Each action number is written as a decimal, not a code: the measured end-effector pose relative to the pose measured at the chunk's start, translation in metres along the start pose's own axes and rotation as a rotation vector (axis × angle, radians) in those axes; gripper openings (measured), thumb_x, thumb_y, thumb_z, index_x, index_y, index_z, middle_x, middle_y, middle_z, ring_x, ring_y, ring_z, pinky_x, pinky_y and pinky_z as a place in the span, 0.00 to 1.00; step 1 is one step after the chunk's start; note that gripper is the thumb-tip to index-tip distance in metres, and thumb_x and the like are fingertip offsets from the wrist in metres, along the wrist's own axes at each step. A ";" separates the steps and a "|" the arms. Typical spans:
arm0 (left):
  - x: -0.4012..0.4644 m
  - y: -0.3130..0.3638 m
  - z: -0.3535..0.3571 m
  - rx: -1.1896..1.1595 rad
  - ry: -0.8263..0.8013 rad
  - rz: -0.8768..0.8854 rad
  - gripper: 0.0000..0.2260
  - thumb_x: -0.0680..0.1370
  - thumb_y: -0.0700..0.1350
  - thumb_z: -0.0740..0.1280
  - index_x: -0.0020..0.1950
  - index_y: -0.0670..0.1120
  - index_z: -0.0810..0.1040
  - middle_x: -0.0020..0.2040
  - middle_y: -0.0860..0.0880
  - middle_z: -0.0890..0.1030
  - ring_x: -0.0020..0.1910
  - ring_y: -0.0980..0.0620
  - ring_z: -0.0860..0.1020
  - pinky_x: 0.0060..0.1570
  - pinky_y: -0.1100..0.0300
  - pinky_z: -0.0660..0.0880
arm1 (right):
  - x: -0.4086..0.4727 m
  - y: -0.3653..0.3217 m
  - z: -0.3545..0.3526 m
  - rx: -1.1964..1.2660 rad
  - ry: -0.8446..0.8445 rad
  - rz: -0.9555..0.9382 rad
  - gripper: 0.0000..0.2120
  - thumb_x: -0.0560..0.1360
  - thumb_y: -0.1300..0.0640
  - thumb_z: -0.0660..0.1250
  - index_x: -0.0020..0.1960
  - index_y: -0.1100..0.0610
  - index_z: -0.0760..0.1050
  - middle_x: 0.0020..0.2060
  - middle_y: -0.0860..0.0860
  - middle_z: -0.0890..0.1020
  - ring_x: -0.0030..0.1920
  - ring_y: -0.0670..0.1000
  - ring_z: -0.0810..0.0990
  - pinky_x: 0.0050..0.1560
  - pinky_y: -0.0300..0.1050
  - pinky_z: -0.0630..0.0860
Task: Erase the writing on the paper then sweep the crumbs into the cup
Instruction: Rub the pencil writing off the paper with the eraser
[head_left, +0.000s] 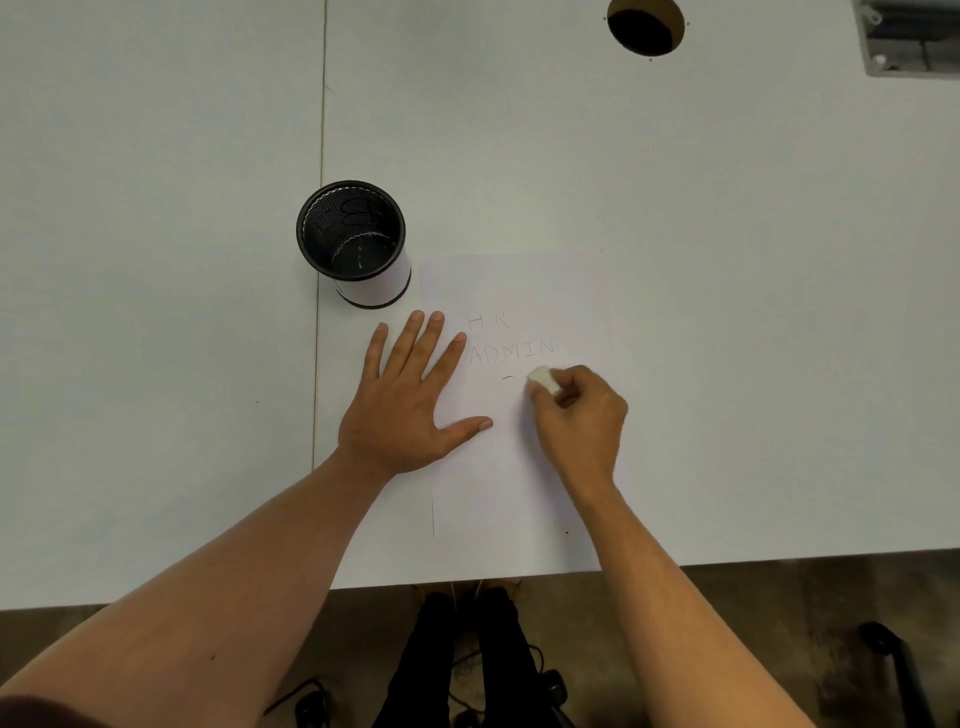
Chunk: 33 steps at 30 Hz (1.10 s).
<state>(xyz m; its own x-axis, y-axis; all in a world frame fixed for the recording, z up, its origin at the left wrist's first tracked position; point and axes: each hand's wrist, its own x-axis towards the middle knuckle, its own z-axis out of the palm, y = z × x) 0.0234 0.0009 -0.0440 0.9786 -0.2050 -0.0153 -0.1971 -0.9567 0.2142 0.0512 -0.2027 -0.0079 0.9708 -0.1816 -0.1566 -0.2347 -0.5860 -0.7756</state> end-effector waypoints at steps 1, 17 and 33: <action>0.000 0.000 0.000 0.001 0.001 -0.002 0.42 0.77 0.75 0.49 0.82 0.48 0.56 0.82 0.43 0.52 0.82 0.44 0.49 0.78 0.37 0.48 | -0.002 -0.001 0.001 -0.004 0.011 -0.013 0.06 0.71 0.56 0.72 0.39 0.55 0.76 0.31 0.49 0.77 0.32 0.48 0.76 0.35 0.44 0.75; 0.000 0.000 -0.001 -0.007 0.010 0.005 0.42 0.77 0.74 0.50 0.82 0.47 0.57 0.82 0.42 0.54 0.82 0.43 0.50 0.78 0.36 0.49 | 0.003 -0.004 0.002 -0.014 -0.021 0.007 0.06 0.70 0.55 0.71 0.40 0.56 0.77 0.32 0.48 0.78 0.33 0.48 0.77 0.37 0.46 0.77; 0.000 -0.001 0.000 0.004 0.016 0.006 0.42 0.77 0.74 0.51 0.81 0.47 0.58 0.82 0.42 0.54 0.82 0.43 0.50 0.78 0.37 0.49 | 0.013 -0.005 -0.001 -0.001 -0.029 0.018 0.05 0.69 0.54 0.72 0.39 0.53 0.77 0.31 0.46 0.79 0.33 0.47 0.78 0.36 0.41 0.75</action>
<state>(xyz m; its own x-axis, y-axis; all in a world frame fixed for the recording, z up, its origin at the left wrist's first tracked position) 0.0233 0.0016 -0.0441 0.9783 -0.2070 0.0019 -0.2028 -0.9564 0.2100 0.0653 -0.2033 -0.0056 0.9674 -0.1697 -0.1883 -0.2526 -0.5837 -0.7717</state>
